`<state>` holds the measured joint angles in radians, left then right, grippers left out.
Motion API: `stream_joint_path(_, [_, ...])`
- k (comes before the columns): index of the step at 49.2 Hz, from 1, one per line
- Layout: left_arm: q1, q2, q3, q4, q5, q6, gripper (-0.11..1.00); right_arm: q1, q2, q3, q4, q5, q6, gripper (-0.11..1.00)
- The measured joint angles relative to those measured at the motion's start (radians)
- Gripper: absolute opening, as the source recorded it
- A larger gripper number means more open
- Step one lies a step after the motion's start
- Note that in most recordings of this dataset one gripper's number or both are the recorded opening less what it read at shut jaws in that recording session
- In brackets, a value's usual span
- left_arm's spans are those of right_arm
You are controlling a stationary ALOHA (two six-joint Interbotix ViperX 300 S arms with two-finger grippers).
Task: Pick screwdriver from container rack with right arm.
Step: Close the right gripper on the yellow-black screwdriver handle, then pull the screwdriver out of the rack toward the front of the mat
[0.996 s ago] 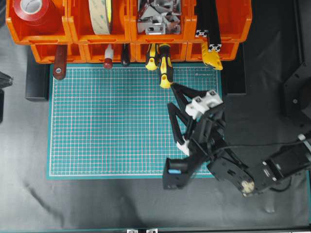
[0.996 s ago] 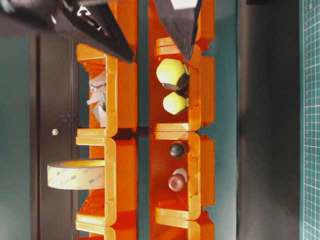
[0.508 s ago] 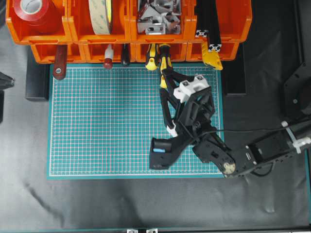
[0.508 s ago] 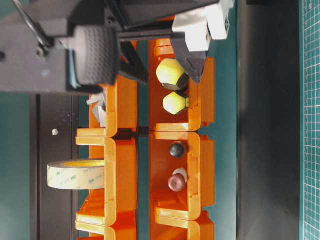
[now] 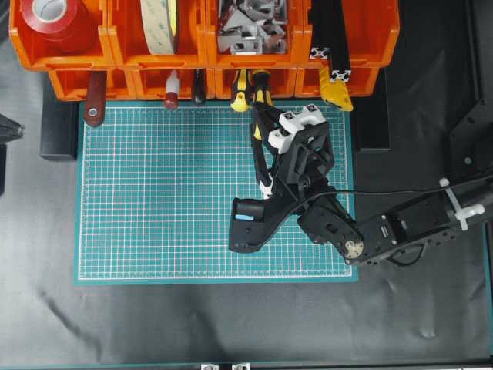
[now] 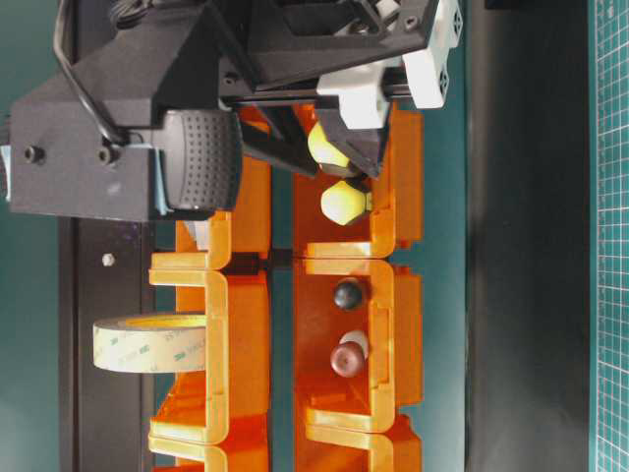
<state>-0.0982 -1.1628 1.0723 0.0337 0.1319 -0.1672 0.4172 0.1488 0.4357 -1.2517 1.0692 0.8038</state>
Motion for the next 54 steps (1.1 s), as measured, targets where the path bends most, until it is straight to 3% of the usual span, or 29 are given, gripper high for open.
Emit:
stream_joint_path(8, [0.000,0.000,0.002,0.000,0.000,0.000,0.00,0.000,0.000,0.000,0.037,-0.002,0.000,0.40])
stream_joint_path(20, [0.000,0.000,0.002,-0.002,0.000,0.000,0.00,0.006,0.000,-0.008,0.044,0.003,-0.008,0.40])
stream_joint_path(54, [0.000,-0.008,0.000,0.000,0.000,-0.008,0.00,0.126,0.002,-0.098,0.058,0.249,-0.021,0.39])
